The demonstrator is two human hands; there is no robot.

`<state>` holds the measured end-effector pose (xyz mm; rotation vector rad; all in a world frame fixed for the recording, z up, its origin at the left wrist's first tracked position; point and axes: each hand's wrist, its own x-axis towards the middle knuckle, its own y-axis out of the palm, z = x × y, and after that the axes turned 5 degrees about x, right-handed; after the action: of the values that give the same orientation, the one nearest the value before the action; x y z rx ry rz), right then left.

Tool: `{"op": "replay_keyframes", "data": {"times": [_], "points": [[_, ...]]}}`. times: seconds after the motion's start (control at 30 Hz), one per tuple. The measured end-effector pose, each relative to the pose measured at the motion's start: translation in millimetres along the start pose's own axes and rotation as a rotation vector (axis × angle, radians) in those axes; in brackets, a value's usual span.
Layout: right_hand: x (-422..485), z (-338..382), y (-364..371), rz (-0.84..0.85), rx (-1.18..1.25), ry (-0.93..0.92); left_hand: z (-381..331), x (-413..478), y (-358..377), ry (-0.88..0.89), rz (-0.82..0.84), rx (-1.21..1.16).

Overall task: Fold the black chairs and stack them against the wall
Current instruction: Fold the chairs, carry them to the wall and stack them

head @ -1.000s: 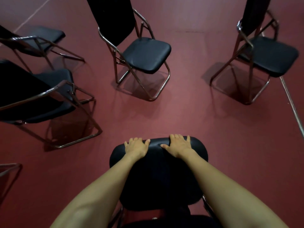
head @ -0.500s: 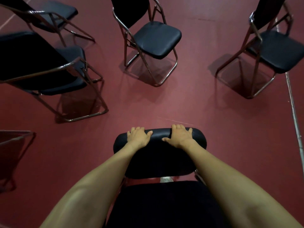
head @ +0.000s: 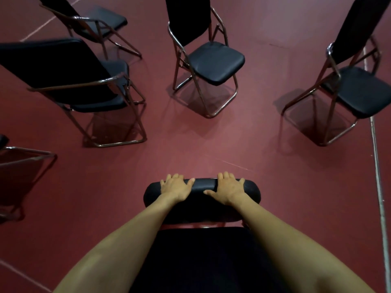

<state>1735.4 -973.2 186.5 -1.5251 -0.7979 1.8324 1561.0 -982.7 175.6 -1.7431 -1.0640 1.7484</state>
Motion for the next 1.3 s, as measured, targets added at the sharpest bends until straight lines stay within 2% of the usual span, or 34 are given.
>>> {"op": "replay_keyframes", "data": {"times": [0.43, 0.53, 0.7, 1.0, 1.07, 1.13, 1.2, 1.3], "points": [[-23, -7, 8, 0.007, -0.092, -0.092, -1, -34, 17, 0.006, -0.017, -0.015], [-36, -10, 22, 0.039, -0.146, -0.154, 2, -44, 29, 0.011, 0.018, -0.057], [-48, -12, 38, 0.099, -0.069, -0.167, 19, -52, 41, 0.03, 0.119, -0.211], [-19, 8, 27, 0.154, -0.376, -0.185, 13, -56, 0, 0.08, 0.149, -0.109], [-10, 11, 20, 0.191, -0.38, -0.177, 15, -76, -4, 0.064, 0.07, -0.067], [-5, 11, 18, 0.191, -0.329, -0.183, 19, -100, 3, 0.009, -0.089, -0.019], [3, 7, 16, 0.179, -0.213, -0.185, 20, -120, 10, -0.052, -0.295, -0.025], [15, 3, 10, 0.182, -0.157, -0.217, 17, -134, 12, -0.138, -0.717, -0.064]]}}
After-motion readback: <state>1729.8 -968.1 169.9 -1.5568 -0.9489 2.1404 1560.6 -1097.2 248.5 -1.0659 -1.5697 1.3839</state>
